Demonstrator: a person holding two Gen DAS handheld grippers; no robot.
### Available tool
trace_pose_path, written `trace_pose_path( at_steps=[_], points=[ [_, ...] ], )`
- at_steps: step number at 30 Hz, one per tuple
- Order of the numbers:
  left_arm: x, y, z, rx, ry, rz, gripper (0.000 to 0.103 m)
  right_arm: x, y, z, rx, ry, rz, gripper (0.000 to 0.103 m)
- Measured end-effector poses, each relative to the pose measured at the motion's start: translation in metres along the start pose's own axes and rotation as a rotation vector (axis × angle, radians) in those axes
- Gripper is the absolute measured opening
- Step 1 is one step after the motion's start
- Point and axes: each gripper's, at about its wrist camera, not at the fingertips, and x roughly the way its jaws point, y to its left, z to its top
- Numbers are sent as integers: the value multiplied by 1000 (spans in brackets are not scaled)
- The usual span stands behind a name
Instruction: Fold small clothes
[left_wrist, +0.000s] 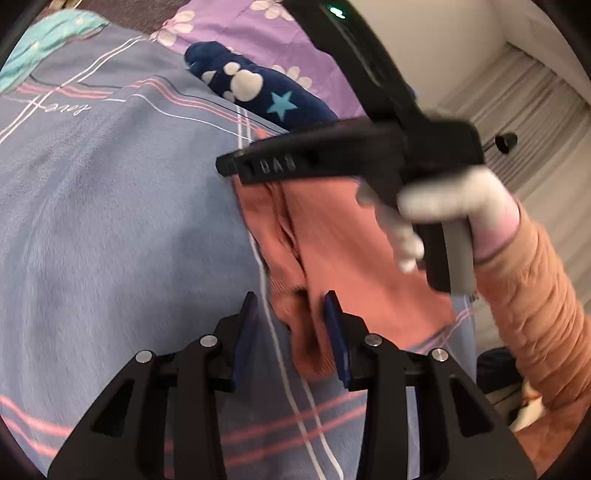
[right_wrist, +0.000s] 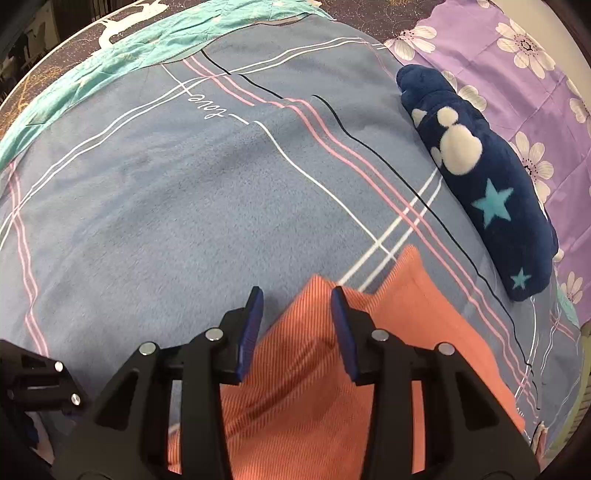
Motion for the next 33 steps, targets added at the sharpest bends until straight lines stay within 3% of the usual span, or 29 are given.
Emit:
trace_pose_path(
  at_steps=[5,7,8,9,10,15,17,20,22,26,28,31,33],
  points=[
    [11,11,11,-31,41,-90,30,13,-1,3,4,13,-4,38],
    [21,7,8,-11,73,-85,30,16,-2,3,10,14,5,37],
    [23,5,7,6,76,-72,28,16,-1,3,6,12,17,23],
    [24,3,8,16,77,-58,20,15,1,4,-11,9,-1,5],
    [23,1,7,18,80,-53,7,14,2,4,-29,0,-37,3],
    [-4,-22,7,72,-14,-19,5,-15,-14,10,43,-112,21,3],
    [-11,-27,7,101,-29,27,0,-14,-22,12,59,-119,18,3],
    [-2,-14,3,64,13,106,0,7,-28,11,81,-82,41,3],
    [4,-4,-4,23,47,86,0,11,-30,7,107,-93,95,3],
    [-7,-9,-4,32,11,33,1,-1,-38,5,135,-120,143,7],
    [-5,-11,0,45,11,28,15,-10,-40,5,126,-130,123,12],
    [5,-10,4,60,31,-2,26,-18,-41,3,125,-131,133,17],
    [14,-8,9,59,51,-11,27,-19,-38,-1,117,-124,147,26]
  ],
)
